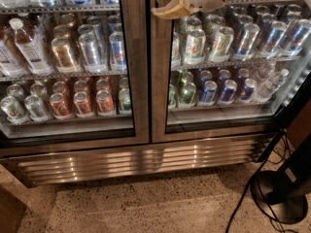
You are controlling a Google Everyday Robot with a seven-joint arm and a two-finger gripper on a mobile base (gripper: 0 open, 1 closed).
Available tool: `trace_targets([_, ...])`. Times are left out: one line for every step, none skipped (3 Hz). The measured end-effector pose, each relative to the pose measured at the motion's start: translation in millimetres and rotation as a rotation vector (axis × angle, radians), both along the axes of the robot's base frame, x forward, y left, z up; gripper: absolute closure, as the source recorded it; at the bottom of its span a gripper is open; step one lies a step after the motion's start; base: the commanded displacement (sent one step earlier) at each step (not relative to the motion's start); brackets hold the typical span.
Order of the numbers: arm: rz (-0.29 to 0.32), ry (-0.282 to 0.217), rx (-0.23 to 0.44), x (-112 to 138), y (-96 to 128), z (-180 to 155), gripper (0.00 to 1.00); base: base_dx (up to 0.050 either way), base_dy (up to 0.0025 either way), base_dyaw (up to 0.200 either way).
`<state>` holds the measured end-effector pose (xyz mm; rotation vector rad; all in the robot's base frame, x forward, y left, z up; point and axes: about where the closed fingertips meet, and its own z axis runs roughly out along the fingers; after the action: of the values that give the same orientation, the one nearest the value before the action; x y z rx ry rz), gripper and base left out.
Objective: Open right fridge door
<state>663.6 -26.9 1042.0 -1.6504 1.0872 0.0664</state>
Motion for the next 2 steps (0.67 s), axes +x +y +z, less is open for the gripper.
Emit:
trace_targets([0.0,-0.006,0.002,-0.6,0.0,0.1,1.0,0.0,0.0,0.0])
trace_targets([0.0,-0.013,0.003,-1.1,-0.1,-0.2,1.0,0.0,0.0,0.0])
